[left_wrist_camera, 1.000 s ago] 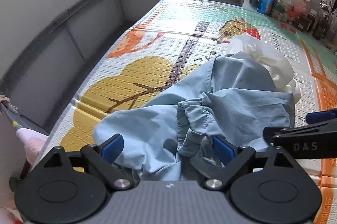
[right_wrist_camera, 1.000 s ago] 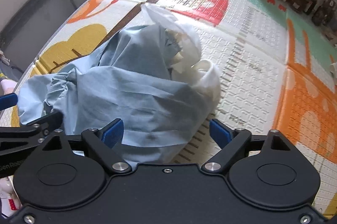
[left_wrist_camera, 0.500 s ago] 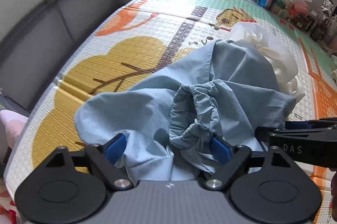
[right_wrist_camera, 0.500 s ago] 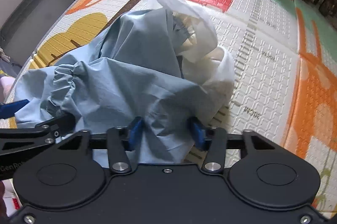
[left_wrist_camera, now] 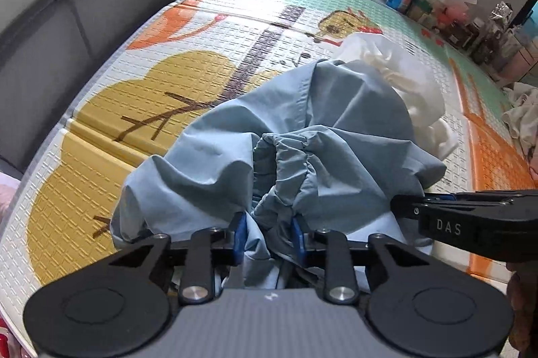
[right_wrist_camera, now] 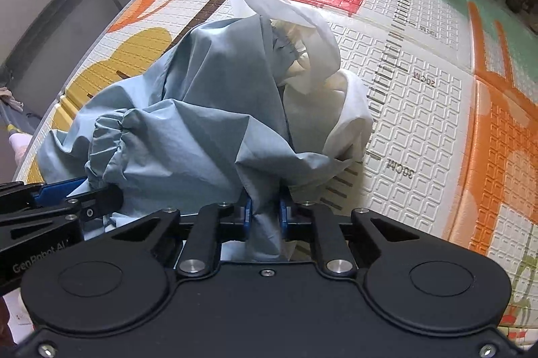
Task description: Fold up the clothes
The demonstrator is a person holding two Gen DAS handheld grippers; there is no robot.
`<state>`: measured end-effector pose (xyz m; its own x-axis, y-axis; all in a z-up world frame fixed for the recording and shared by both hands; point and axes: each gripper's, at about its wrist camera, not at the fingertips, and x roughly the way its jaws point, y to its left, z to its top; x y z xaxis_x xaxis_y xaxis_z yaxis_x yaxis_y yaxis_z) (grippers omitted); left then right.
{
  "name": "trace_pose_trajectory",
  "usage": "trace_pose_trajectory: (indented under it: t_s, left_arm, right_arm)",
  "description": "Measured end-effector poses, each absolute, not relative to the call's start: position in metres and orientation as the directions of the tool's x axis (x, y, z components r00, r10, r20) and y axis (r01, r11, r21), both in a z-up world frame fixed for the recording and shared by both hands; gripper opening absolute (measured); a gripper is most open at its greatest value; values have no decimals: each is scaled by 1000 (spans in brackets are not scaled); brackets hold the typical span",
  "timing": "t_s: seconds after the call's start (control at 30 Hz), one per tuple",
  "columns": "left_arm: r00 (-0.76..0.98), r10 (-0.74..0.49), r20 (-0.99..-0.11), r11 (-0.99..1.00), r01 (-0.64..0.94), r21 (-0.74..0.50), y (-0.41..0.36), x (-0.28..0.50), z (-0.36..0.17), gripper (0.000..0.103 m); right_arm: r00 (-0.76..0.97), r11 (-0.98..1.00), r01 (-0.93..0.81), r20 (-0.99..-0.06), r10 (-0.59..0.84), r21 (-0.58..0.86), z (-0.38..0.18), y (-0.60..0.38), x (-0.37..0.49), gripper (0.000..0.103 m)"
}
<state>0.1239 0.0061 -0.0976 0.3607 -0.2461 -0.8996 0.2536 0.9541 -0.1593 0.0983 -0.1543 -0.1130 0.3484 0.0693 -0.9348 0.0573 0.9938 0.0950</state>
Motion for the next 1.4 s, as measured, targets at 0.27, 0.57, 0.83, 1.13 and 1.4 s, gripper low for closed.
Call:
trace_pose_trajectory:
  t_s: [0.27,0.57,0.83,1.13,1.4]
  left_arm:
    - [318,-285,-904,937,293,-192,-3,105,-90,24]
    - [282,-298,-912,909,377,-180,-26,73,-85,10]
    - [241,-320,-916,872,454,-185,-49,51,-86,9]
    - [167,-365,-916,806,550,-220,-82,18,-87,9]
    - [103,-382,-918,738,632,-236,-113,-10,-88,8]
  right_arm:
    - [348,996,44,-935,62,83,-104,-166,83,10]
    - [363,998,54,-932,13,35,-95,-189,49,6]
    - [356,994,100,-934,-4,33,-92,-217,20,5]
    - [359,988,151,-932,-52,3,-84,-253,-16,5]
    - [351,977,213,-932,-86,-10,-81,-285,-52,4]
